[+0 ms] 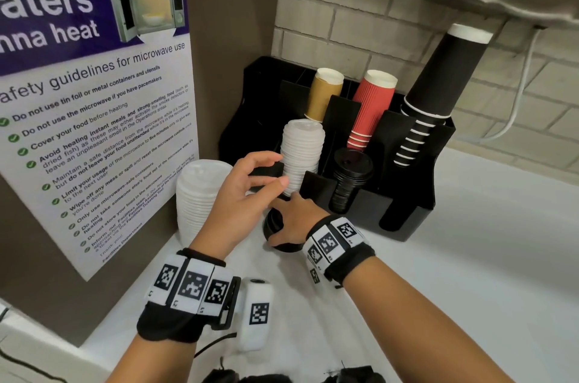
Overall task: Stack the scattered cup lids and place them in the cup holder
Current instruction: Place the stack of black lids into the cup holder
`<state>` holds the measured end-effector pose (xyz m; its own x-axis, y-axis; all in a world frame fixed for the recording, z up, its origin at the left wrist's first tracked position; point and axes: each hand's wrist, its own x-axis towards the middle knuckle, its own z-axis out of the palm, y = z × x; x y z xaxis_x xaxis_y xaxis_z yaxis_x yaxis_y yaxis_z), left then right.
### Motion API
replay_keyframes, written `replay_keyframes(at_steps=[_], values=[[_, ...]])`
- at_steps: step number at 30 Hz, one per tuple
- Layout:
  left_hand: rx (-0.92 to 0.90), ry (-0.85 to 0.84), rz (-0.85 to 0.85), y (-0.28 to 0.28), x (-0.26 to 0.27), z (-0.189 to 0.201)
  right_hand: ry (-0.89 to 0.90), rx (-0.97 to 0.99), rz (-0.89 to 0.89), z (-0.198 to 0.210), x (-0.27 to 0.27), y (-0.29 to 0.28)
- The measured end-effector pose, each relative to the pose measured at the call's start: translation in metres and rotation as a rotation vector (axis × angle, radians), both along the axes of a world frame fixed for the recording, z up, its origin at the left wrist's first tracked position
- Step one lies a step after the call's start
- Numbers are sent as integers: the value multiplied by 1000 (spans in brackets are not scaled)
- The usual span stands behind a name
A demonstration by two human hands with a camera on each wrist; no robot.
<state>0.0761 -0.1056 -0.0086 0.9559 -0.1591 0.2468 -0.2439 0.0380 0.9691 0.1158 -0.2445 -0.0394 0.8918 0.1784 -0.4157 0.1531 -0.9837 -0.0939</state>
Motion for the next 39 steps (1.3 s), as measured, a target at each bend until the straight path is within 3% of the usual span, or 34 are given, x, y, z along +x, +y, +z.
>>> replay_keyframes(at_steps=[6, 11, 14, 16, 21, 26, 39], values=[[-12, -13, 11, 2, 2, -1, -68, 134, -46, 10, -3, -14], [37, -19, -3, 0, 1, -9, -203, 706, -126, 34, -13, -46], [36, 35, -180, -1, -2, -11, -133, 1152, -158, 49, -28, -51], [5, 36, -259, -4, -3, -12, -87, 1277, -138, 53, -36, -50], [-60, -1, -205, -7, -3, -10, -116, 1351, -164, 58, -42, -50], [-12, -65, -147, -7, -3, -8, -144, 1341, -164, 58, -45, -50], [-18, -63, -167, -10, -3, -6, -137, 1345, -146, 59, -46, -50]])
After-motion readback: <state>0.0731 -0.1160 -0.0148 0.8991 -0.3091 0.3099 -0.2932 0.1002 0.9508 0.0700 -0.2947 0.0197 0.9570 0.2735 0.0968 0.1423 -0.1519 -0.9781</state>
